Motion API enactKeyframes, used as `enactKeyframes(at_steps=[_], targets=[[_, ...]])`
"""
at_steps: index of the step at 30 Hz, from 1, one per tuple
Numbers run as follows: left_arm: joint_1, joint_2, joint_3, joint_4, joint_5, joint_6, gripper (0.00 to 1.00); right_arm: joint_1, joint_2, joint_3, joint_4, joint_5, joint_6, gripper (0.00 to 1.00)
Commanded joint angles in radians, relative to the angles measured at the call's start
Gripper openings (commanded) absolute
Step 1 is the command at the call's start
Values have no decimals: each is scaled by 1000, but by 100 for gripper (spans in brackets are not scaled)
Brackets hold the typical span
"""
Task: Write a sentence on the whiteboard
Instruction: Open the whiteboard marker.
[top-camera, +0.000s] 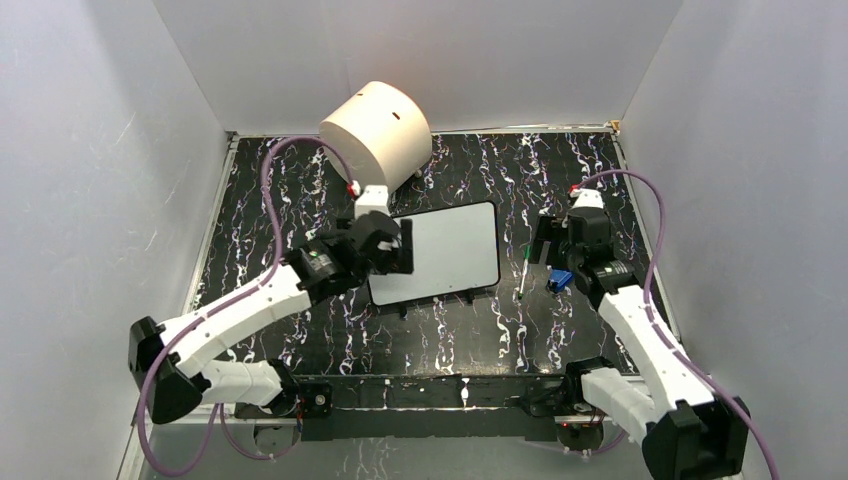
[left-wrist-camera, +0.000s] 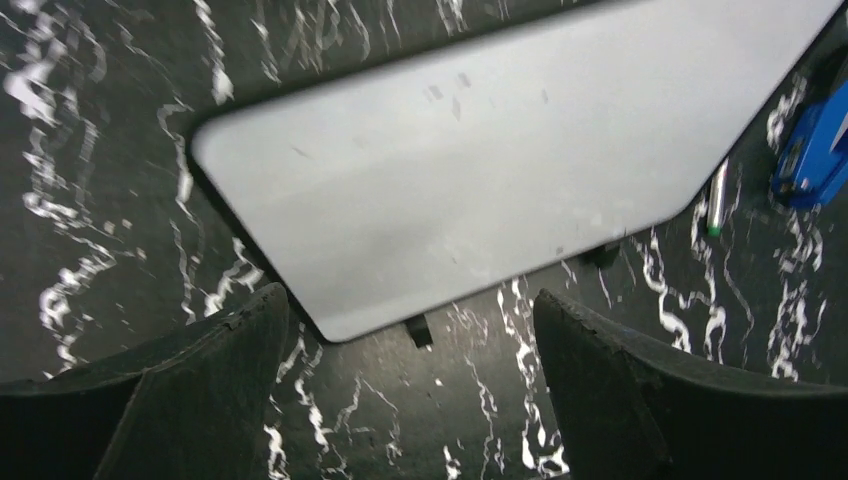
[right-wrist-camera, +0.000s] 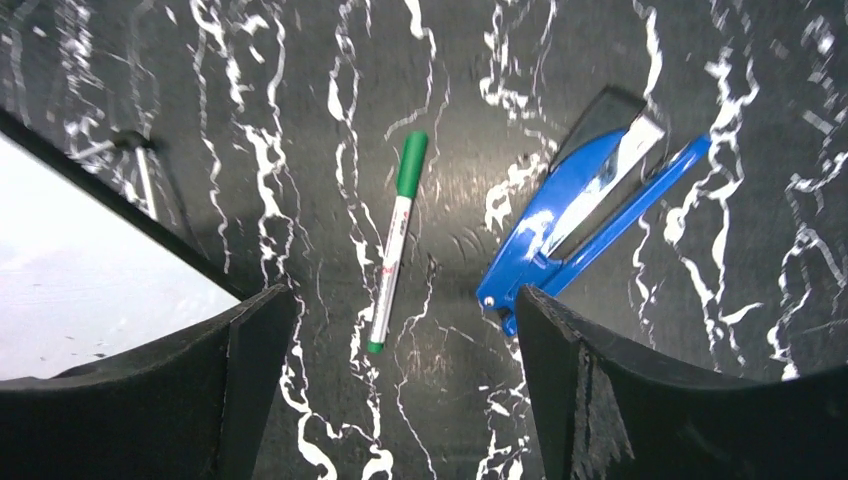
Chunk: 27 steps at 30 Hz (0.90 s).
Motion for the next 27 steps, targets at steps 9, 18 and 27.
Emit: enactKeyframes(at_steps=[9,18,27], targets=[[221,-179,58,116,-36,276,91,4,259,82,-67,-41,71,64],[394,-274,-58,189,31,310,92,9,412,95,-12,-79,126,47],[490,-338,-135,231,88,301,93,27,538,119,10,-70,159,41]])
